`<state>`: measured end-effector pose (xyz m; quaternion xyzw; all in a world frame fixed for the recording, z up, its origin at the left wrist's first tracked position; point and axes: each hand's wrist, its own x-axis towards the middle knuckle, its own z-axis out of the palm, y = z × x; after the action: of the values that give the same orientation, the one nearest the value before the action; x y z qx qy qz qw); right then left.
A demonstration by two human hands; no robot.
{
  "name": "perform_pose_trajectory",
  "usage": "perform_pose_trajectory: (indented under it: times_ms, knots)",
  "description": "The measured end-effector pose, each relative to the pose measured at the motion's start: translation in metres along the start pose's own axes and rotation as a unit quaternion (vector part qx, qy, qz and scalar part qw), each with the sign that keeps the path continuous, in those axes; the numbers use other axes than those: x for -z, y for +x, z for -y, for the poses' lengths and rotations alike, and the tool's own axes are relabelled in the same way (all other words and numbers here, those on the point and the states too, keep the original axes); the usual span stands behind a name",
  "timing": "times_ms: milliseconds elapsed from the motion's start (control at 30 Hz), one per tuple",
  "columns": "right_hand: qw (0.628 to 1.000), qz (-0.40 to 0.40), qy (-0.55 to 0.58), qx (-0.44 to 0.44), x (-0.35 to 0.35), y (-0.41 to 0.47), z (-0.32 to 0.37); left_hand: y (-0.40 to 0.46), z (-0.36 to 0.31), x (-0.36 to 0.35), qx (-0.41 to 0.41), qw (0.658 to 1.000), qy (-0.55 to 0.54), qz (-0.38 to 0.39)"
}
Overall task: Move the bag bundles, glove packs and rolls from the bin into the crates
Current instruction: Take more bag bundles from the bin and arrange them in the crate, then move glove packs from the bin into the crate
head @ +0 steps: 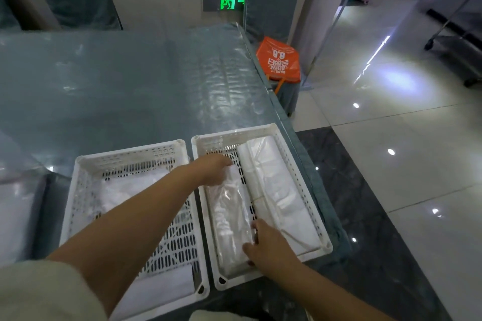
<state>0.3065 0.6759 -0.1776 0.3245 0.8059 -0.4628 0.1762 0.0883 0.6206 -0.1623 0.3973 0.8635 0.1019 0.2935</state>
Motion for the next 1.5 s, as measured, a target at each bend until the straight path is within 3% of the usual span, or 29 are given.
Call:
perform_pose_trajectory:
  times_ms: [100, 233, 433, 633, 967, 1167, 1367, 1500]
  knots:
    - [0.982, -0.044, -0.169, 0.069, 0.007, -0.001, -0.003, 0.000, 0.002, -0.003, -0.001, 1.000, 0.019, 0.017]
    - [0.954, -0.055, -0.260, 0.137, 0.012, 0.006, 0.003, -0.004, 0.002, -0.003, -0.016, 0.996, 0.090, 0.014]
    - [0.952, 0.029, -0.268, 0.146, 0.017, 0.022, 0.008, -0.015, 0.003, -0.010, -0.019, 0.989, 0.143, -0.041]
    - [0.920, -0.012, -0.326, 0.217, 0.049, 0.049, 0.031, -0.045, 0.007, -0.004, 0.013, 0.983, 0.095, -0.154]
    - [0.789, -0.068, -0.433, 0.430, 0.054, 0.063, 0.124, -0.175, 0.005, 0.038, 0.158, 0.943, 0.123, -0.265]
    - [0.692, -0.117, -0.477, 0.529, 0.033, 0.033, 0.189, -0.275, 0.024, 0.067, 0.248, 0.894, 0.192, -0.320]
    - [0.663, -0.132, -0.463, 0.573, -0.014, 0.004, 0.253, -0.350, 0.071, 0.082, 0.324, 0.861, 0.163, -0.358]
    - [0.664, -0.142, -0.435, 0.591, -0.060, -0.016, 0.297, -0.390, 0.130, 0.088, 0.340, 0.852, 0.157, -0.365]
